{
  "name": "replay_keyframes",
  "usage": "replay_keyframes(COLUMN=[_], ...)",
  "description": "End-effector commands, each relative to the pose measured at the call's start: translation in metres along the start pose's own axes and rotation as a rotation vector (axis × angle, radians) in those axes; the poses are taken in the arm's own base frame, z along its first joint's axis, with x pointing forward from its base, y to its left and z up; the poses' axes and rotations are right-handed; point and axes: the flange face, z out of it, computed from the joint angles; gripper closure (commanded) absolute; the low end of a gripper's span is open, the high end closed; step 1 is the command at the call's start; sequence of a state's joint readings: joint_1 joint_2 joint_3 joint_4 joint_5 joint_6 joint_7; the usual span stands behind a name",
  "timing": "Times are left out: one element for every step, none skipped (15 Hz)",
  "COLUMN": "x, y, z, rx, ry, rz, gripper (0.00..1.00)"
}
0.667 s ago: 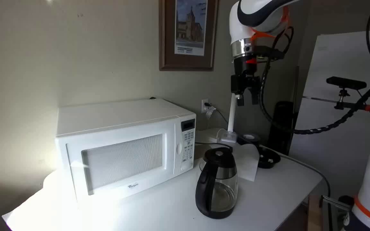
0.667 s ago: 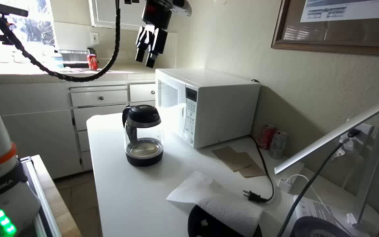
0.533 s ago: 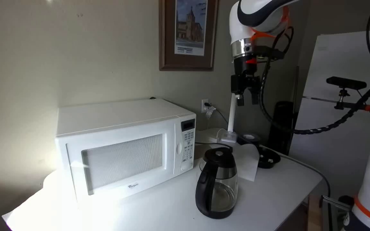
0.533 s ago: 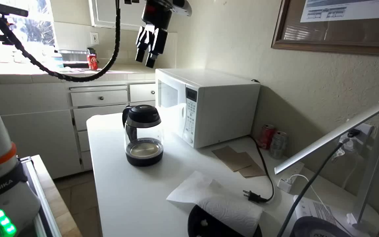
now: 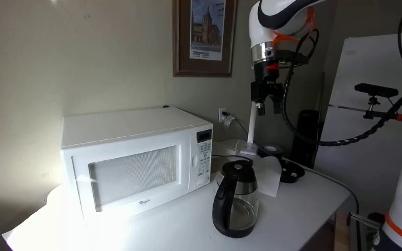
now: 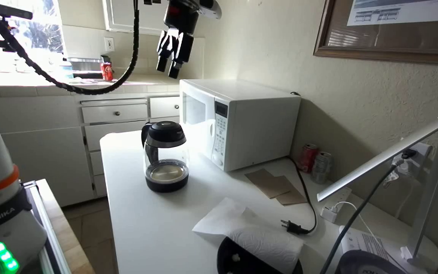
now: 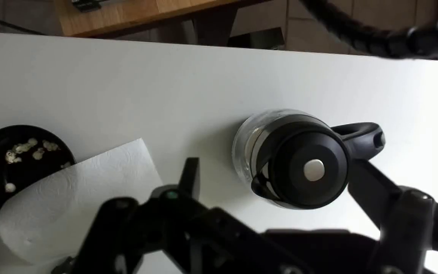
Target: Open the lid of the kettle
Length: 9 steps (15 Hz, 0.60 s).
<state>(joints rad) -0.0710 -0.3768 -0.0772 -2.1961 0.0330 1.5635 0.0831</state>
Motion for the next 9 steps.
replay_keyframes(x=[0.007,0.008,0.009,0.011,0.014,0.017,0.021,0.023,0.026], y=[-0.023,-0.033,-0.042,-0.051,-0.059,-0.067,-0.075,-0.079,-0.083], z=[0.021,0.027,0.033,0.038,0.045,0.053,0.063,0.07,0.076], rx=[-0.051,-0.07,-0.091,-0.114,-0.127,-0.135,-0.142,-0.152,-0.158], ry=[-0.032,-0.036,-0.043,-0.047,-0.032,-0.037,-0.044,-0.046,-0.041], rz=[-0.066,-0.101,-0.129,-0.154,-0.173,-0.212,-0.251,-0.29,-0.318], gripper=[0.0,0.0,0.0,0.0,0.0,0.0,0.0,0.0,0.0])
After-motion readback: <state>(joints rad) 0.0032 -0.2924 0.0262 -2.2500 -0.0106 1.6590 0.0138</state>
